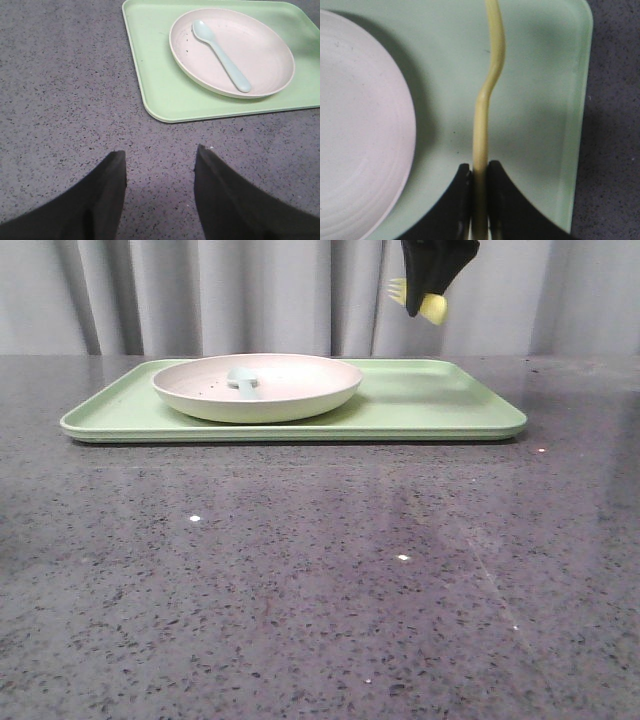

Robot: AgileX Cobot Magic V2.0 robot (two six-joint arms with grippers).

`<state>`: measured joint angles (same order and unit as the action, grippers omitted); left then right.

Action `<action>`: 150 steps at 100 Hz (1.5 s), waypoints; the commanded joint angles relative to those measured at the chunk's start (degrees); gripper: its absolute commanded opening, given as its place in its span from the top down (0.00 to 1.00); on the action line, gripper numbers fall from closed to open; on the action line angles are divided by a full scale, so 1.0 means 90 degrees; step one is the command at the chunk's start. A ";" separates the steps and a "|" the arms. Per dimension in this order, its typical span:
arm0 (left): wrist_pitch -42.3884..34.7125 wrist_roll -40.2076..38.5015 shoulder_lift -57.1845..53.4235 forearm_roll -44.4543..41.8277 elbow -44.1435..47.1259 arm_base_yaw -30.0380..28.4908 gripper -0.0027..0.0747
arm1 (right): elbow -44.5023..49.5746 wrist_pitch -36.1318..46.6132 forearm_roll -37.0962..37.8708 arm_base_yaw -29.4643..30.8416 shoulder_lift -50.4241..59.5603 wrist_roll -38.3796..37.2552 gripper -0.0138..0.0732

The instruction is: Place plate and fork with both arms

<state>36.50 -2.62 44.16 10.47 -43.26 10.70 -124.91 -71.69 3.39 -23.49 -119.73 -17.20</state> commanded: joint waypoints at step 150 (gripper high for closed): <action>-0.0511 -0.0063 -0.0044 0.0106 -0.0182 0.0037 0.56 | 0.0287 -0.0566 -0.0089 0.0023 0.1272 0.0072 0.46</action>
<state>36.49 -2.62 44.16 10.69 -43.26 10.70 -122.05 -71.69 1.87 -23.49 -113.76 -16.97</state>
